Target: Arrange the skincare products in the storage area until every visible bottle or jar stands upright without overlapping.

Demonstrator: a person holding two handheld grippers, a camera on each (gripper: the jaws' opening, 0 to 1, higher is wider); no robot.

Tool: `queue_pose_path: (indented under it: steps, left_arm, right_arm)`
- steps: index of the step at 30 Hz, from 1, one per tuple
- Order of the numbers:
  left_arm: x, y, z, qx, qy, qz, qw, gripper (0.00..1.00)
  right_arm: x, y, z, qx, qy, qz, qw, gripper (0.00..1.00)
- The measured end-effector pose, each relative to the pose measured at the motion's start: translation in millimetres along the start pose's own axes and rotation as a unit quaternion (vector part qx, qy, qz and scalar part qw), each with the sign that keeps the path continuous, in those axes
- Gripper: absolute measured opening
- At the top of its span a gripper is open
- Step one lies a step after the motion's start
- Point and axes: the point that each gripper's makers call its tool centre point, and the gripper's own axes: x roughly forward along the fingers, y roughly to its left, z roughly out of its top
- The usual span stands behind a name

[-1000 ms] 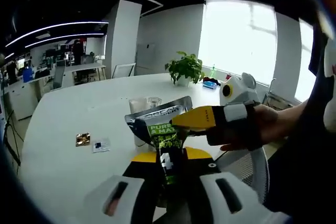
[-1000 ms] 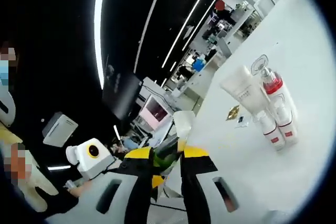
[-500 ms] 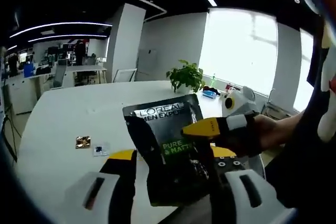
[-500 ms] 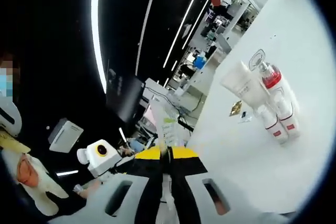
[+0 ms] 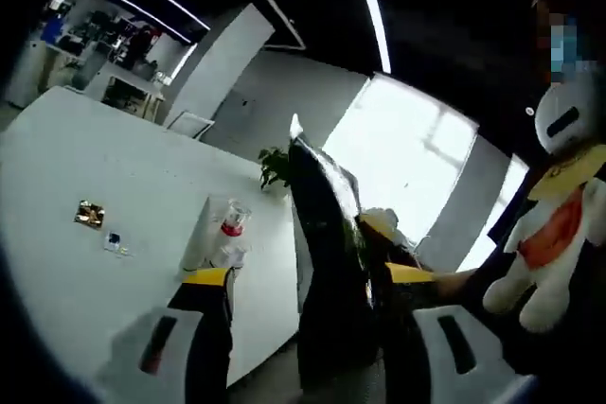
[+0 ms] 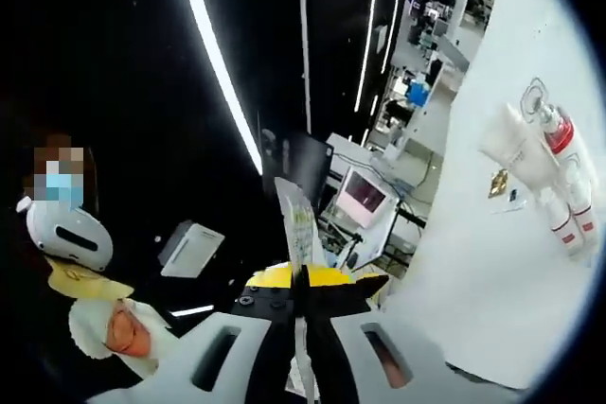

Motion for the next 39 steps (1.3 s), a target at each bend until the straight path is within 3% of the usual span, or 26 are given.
queue_pose_path:
  steps: [2, 4, 7, 11, 13, 16, 19, 22, 26, 27, 29, 32, 35, 39]
  left_arm:
    - [0.6, -4.1, 0.2, -0.003, -0.001, -0.006, 1.0000, 0.46]
    - [1.3, -13.8, 1.8, -0.014, -0.006, -0.029, 0.9995, 0.31]
    - [2.6, -7.4, 3.2, -0.049, -0.015, -0.013, 0.9986, 0.24]
    - [3.4, -4.4, 9.6, -0.094, -0.044, -0.007, 0.9946, 0.07]
    - [5.4, -2.8, 7.1, -0.082, -0.043, 0.001, 0.9957, 0.07]
    - [6.4, -1.8, 8.2, -0.104, -0.053, 0.001, 0.9932, 0.06]
    - [4.8, 0.5, 18.3, -0.143, -0.091, -0.004, 0.9856, 0.06]
    - [1.4, 5.0, 21.3, -0.155, -0.100, -0.002, 0.9828, 0.06]
    - [-0.3, 10.6, 18.7, -0.161, -0.097, 0.011, 0.9821, 0.06]
    - [-1.1, 15.5, 16.2, -0.163, -0.094, 0.025, 0.9818, 0.06]
    - [-0.8, 23.1, 12.0, -0.157, -0.087, 0.049, 0.9825, 0.06]
    - [0.1, 35.1, 1.2, -0.117, -0.056, 0.095, 0.9869, 0.06]
    - [0.3, 38.4, -3.9, -0.069, -0.034, 0.114, 0.9905, 0.12]
    - [-0.6, 43.2, -15.9, -0.052, -0.003, 0.125, 0.9907, 0.25]
  right_arm:
    - [1.9, -2.1, 1.8, -0.008, 0.005, -0.004, 1.0000, 0.02]
    - [3.2, -7.2, 2.1, -0.016, 0.012, -0.018, 0.9996, 0.02]
    - [-0.2, -16.6, 7.5, -0.015, 0.006, -0.034, 0.9993, 0.02]
    - [-6.6, -36.7, 9.1, -0.043, 0.005, -0.093, 0.9947, 0.05]
    - [-6.8, -37.8, 11.2, -0.048, -0.007, -0.095, 0.9943, 0.07]
    - [-8.5, -43.9, 5.8, -0.048, -0.021, -0.109, 0.9927, 0.11]
    - [-8.7, -45.6, -7.8, -0.035, -0.016, -0.109, 0.9934, 0.14]
    - [-8.2, -44.9, -19.3, -0.034, -0.011, -0.114, 0.9929, 0.11]
    - [-9.1, -47.1, -17.6, -0.053, -0.021, -0.129, 0.9900, 0.05]
    - [-8.8, -47.1, -15.9, -0.063, -0.024, -0.130, 0.9892, 0.03]
    - [-10.9, -58.6, -17.8, -0.104, -0.001, -0.174, 0.9792, 0.03]
    - [-12.5, -71.3, -23.2, -0.103, 0.023, -0.220, 0.9697, 0.02]
    - [-12.6, -68.7, -20.7, -0.095, 0.008, -0.208, 0.9735, 0.01]
    - [-14.2, -65.4, -18.8, -0.076, -0.002, -0.196, 0.9777, 0.01]
